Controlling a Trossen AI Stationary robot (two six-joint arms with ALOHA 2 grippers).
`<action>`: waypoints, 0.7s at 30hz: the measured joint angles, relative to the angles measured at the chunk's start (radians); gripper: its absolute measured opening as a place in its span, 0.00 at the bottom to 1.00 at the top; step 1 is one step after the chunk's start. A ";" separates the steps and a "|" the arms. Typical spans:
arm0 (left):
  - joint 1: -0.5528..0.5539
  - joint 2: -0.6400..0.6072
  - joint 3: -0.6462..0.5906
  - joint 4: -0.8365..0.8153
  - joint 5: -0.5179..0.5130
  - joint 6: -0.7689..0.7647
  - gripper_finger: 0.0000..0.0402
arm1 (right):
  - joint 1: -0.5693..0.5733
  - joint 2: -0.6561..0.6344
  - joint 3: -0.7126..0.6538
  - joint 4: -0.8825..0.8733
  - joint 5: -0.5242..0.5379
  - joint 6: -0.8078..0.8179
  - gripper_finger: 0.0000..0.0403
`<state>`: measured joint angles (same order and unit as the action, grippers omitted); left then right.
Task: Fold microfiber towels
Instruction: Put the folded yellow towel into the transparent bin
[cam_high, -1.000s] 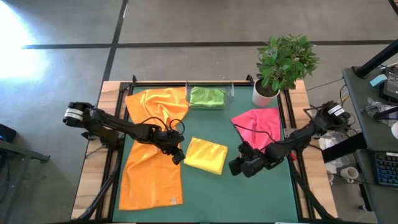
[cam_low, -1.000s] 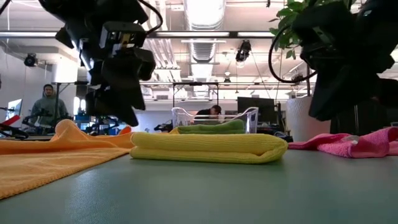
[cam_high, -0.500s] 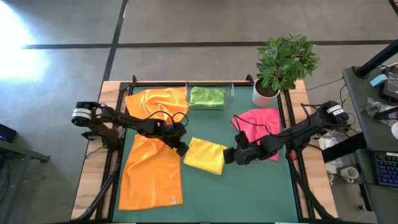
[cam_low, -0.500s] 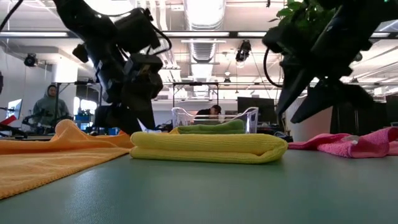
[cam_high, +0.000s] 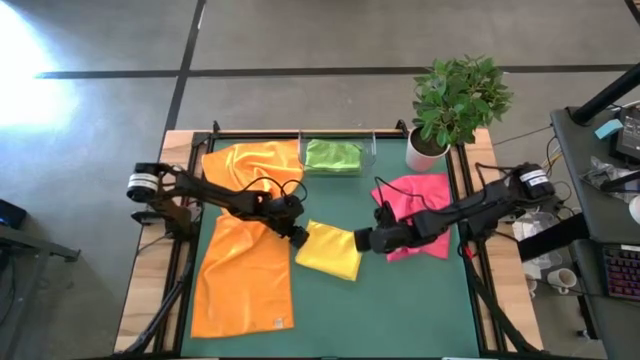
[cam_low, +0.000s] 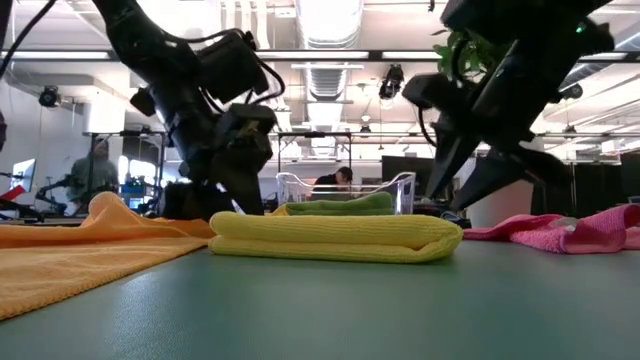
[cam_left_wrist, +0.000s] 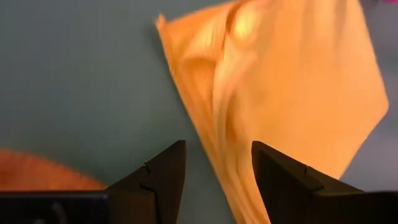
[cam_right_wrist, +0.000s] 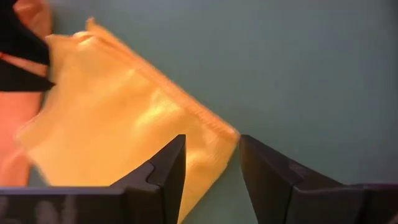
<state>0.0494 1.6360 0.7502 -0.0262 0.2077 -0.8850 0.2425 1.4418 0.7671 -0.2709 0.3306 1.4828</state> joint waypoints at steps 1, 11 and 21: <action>0.004 0.008 0.000 0.019 0.000 -0.001 0.42 | -0.006 0.005 -0.002 -0.001 -0.001 0.007 0.35; 0.021 0.050 0.006 0.048 0.026 -0.003 0.42 | -0.021 0.118 -0.002 0.085 -0.076 0.032 0.35; 0.028 0.073 0.002 0.147 0.028 0.000 0.42 | -0.032 0.192 -0.002 0.224 -0.070 0.006 0.33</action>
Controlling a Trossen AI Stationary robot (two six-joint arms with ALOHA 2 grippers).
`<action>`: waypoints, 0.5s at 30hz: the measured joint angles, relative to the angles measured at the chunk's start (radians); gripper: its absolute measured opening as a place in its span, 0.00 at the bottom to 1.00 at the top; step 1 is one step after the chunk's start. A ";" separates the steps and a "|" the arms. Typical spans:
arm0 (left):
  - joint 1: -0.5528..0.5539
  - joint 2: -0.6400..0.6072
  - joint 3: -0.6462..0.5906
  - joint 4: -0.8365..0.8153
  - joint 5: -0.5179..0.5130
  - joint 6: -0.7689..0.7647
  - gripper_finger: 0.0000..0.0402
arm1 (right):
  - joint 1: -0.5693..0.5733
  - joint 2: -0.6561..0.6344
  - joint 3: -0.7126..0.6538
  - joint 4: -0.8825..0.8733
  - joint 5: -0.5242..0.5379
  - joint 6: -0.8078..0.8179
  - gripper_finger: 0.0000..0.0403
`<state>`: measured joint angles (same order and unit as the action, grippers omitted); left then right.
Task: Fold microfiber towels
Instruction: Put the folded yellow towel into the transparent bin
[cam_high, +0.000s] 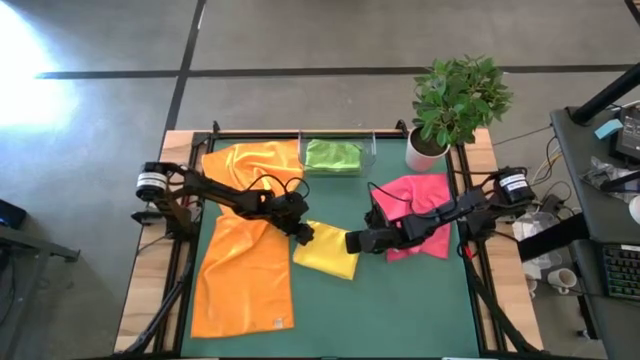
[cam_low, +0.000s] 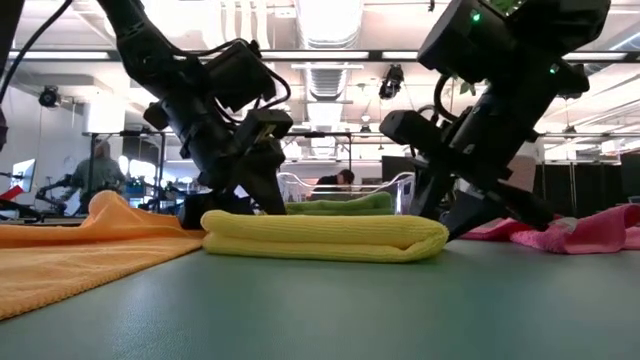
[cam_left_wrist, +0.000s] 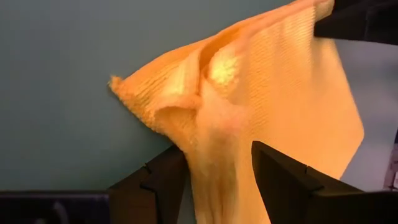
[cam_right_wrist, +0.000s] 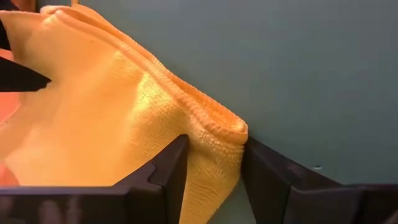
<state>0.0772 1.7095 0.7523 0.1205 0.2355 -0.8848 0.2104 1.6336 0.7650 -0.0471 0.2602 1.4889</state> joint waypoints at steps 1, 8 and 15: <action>0.000 0.005 0.001 0.008 0.000 0.000 0.42 | -0.002 -0.001 0.000 0.000 -0.004 -0.011 0.32; 0.001 0.024 0.010 0.014 0.008 0.001 0.38 | -0.021 -0.022 0.000 0.014 -0.033 -0.085 0.18; 0.001 0.015 0.007 0.003 -0.006 0.010 0.15 | -0.023 -0.024 0.000 0.008 -0.024 -0.106 0.06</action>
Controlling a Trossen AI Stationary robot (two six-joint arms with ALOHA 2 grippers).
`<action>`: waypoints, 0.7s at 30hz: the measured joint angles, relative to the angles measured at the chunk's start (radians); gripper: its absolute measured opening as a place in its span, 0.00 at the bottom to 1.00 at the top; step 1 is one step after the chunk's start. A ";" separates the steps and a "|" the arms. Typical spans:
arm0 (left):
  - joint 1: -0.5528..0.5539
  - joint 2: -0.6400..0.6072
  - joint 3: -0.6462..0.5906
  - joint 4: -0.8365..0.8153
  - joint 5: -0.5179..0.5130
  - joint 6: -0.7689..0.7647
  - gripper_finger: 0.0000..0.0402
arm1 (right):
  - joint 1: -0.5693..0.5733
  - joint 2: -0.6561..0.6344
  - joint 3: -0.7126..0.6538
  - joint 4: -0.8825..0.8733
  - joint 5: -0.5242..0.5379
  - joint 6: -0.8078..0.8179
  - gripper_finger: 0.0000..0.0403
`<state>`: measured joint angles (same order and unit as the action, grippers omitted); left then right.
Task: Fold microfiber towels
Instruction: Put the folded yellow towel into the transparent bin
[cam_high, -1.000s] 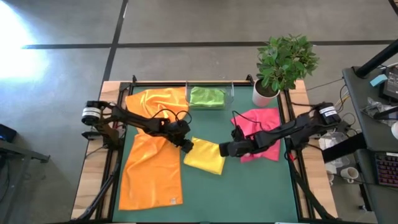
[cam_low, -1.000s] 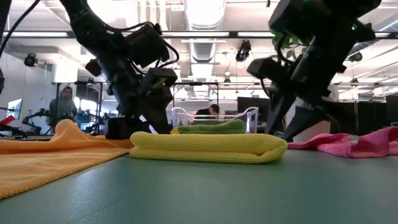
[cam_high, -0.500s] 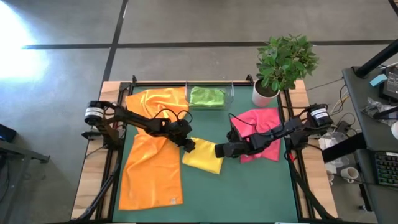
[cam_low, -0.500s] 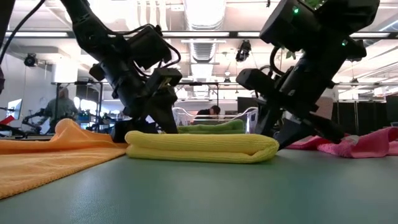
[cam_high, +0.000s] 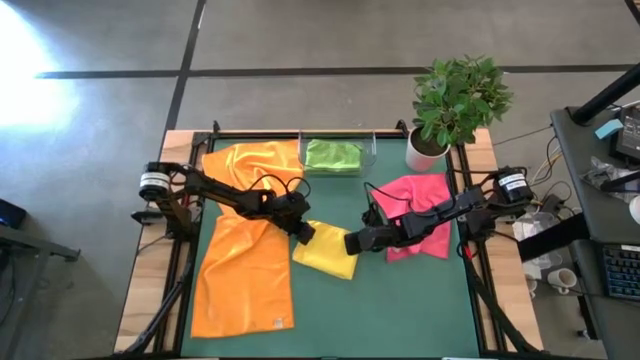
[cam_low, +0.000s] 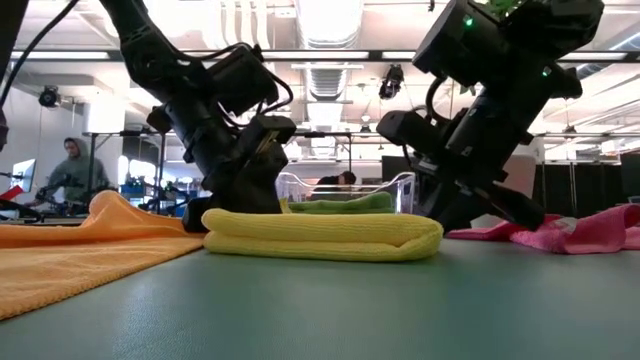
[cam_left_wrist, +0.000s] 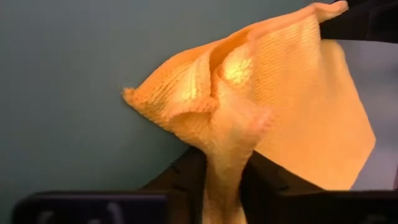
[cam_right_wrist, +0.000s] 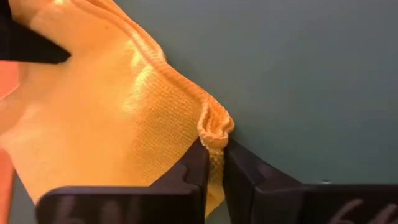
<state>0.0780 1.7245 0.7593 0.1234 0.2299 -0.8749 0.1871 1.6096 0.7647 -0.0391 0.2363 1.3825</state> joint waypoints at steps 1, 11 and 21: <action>0.000 0.000 0.000 0.000 0.000 0.000 0.12 | 0.000 0.000 0.000 0.000 0.001 -0.010 0.04; -0.001 -0.007 0.005 0.000 0.008 -0.008 0.03 | 0.001 -0.035 0.000 -0.003 0.018 -0.096 0.02; -0.002 -0.080 0.051 0.002 0.003 -0.002 0.03 | 0.002 -0.137 0.000 -0.007 0.080 -0.226 0.02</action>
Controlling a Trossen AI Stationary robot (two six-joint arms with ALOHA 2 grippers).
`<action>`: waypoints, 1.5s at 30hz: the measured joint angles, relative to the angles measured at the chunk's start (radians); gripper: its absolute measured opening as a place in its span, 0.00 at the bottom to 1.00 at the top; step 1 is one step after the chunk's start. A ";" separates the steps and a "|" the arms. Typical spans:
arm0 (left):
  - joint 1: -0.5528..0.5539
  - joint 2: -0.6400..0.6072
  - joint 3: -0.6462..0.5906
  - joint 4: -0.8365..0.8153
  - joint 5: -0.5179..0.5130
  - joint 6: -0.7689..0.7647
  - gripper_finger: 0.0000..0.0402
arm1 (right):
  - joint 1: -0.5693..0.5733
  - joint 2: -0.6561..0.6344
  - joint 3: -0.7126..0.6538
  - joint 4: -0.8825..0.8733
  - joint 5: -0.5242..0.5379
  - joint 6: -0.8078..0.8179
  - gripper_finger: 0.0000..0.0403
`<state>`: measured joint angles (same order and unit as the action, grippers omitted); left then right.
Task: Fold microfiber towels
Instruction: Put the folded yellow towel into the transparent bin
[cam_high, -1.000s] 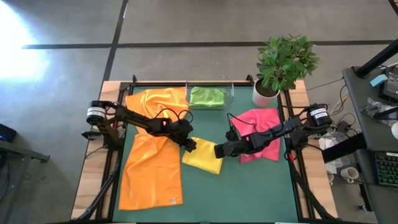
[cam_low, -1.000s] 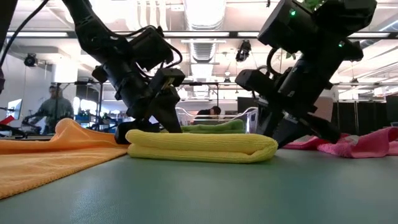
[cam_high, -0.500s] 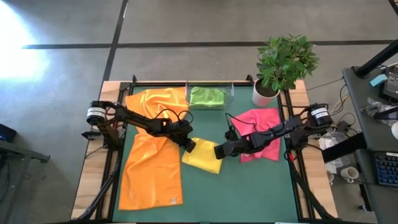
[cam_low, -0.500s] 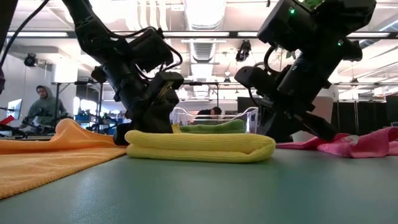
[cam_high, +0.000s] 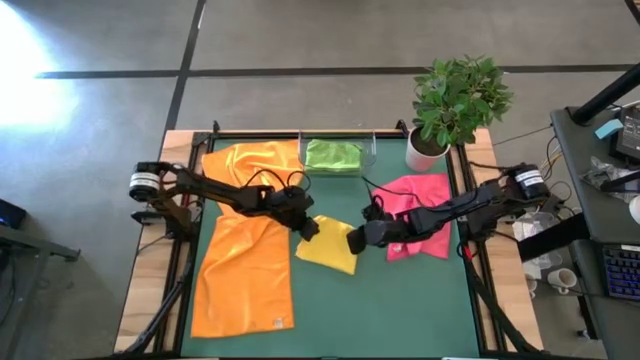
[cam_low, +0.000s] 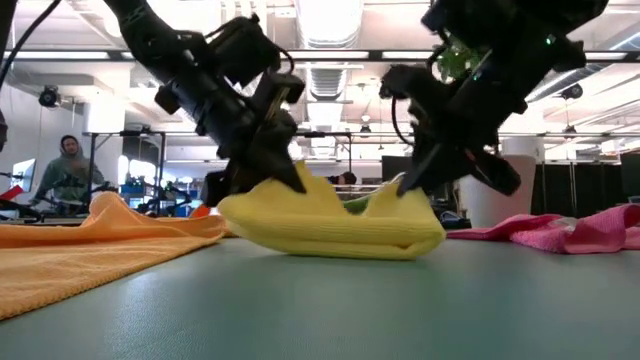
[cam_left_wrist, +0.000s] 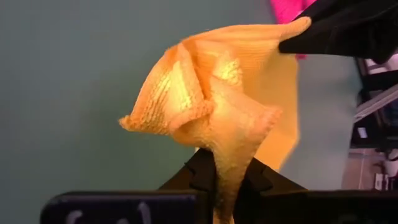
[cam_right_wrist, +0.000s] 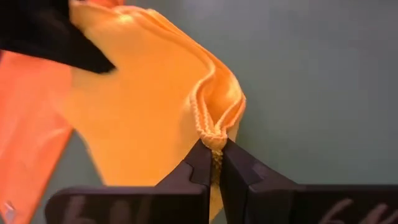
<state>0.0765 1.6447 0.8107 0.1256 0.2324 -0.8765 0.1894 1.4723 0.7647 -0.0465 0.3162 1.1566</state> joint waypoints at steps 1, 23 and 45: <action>0.000 -0.006 0.003 0.003 -0.001 0.000 0.03 | 0.000 -0.016 0.000 -0.001 0.009 -0.019 0.02; 0.096 -0.153 0.114 -0.001 -0.234 0.105 0.03 | -0.214 -0.315 0.000 -0.038 0.109 -0.421 0.02; 0.424 -0.135 0.214 -0.002 -0.285 0.282 0.03 | -0.578 -0.226 0.214 -0.030 0.062 -0.685 0.02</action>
<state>0.5004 1.5098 1.0249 0.1237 -0.0528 -0.5945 -0.3890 1.2461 0.9783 -0.0766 0.3779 0.4719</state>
